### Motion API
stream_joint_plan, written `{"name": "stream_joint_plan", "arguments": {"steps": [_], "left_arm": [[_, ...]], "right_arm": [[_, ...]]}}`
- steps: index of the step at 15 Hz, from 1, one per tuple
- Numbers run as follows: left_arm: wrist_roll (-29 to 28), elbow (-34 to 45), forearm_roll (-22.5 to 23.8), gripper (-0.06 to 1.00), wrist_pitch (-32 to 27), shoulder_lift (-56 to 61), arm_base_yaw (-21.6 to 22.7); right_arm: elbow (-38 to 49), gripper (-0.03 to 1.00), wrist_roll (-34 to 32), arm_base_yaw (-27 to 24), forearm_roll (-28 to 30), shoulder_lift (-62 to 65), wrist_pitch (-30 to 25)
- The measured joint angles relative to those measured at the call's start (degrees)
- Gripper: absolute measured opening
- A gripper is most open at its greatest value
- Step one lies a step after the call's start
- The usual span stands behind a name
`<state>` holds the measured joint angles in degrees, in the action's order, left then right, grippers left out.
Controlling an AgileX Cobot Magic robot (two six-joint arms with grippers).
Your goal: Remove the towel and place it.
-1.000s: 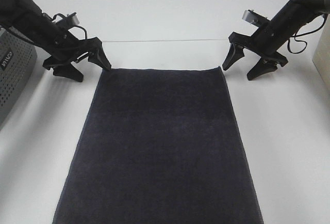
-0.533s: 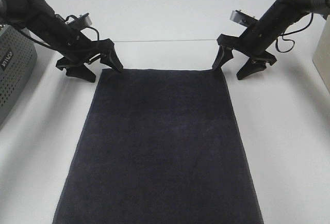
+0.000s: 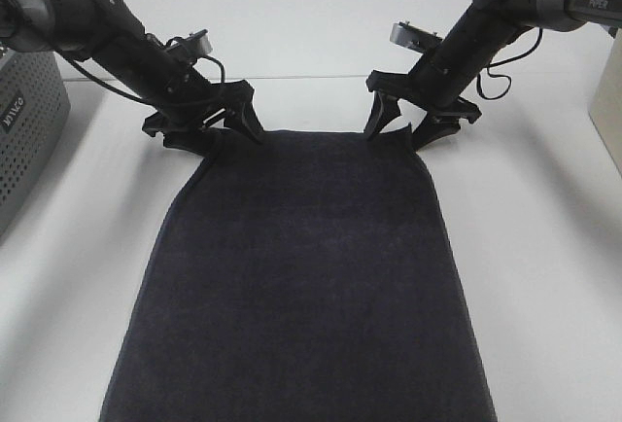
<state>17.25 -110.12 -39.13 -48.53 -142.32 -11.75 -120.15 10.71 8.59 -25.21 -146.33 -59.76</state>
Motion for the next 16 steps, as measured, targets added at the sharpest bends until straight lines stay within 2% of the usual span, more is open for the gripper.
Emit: {"name": "stream_joint_plan", "arguments": {"steps": [3, 5, 7, 9, 10, 11, 16], "left_arm": [[-0.2, 0.0, 0.0, 0.68, 0.0, -0.2, 0.0], [-0.2, 0.0, 0.2, 0.58, 0.0, -0.5, 0.0], [-0.4, 0.1, 0.2, 0.37, 0.1, -0.7, 0.0], [-0.4, 0.2, 1.1, 0.15, 0.5, -1.0, 0.0], [0.1, 0.2, 1.5, 0.05, 0.9, -1.1, 0.0], [0.9, 0.2, 1.7, 0.02, 1.3, -1.1, 0.0], [5.6, 0.2, 2.0, 0.01, 3.5, -1.1, -0.1]], "right_arm": [[0.0, 0.57, -0.2, 0.0, 1.5, -0.3, 1.9], [0.0, 0.42, -0.6, 0.0, 3.2, -0.3, 3.4], [0.0, 0.18, -0.9, 0.0, 4.9, -0.4, 4.5], [0.0, 0.03, -0.9, 0.0, 5.3, -0.6, 5.0], [0.0, 0.01, -0.9, 0.0, 5.3, -0.6, 5.0], [0.0, 0.01, -0.9, 0.0, 5.3, -0.6, 5.0], [-0.6, 0.01, -0.9, 0.0, 5.9, -0.6, 6.2]]}}
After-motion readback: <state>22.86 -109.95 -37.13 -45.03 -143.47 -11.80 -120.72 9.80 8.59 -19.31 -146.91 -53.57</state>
